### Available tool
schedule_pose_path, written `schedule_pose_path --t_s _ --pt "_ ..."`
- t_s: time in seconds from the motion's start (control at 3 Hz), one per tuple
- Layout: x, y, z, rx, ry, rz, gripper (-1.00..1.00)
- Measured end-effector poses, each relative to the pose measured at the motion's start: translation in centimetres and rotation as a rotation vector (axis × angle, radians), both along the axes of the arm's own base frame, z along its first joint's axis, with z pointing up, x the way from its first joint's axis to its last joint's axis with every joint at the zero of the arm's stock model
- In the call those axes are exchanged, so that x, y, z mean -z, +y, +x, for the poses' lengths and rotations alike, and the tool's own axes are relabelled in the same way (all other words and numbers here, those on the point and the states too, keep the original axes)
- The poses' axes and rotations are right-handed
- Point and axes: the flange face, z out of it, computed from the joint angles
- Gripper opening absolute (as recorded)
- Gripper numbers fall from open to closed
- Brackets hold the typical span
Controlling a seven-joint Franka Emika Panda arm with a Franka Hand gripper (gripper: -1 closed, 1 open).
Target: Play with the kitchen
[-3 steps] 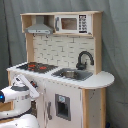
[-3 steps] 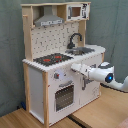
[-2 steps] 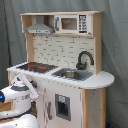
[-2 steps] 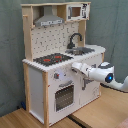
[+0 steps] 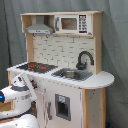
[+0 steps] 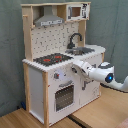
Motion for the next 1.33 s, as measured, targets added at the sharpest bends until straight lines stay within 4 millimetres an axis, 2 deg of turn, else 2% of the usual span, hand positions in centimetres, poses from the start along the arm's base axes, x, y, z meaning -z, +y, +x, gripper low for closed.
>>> schedule_pose_path --t_s 1.0,1.33 --pt "-0.1 0.08 -0.1 0.024 0.004 0.308 -1.0" --pt "-0.1 0.1 -0.12 0.024 0.004 0.309 1.0"
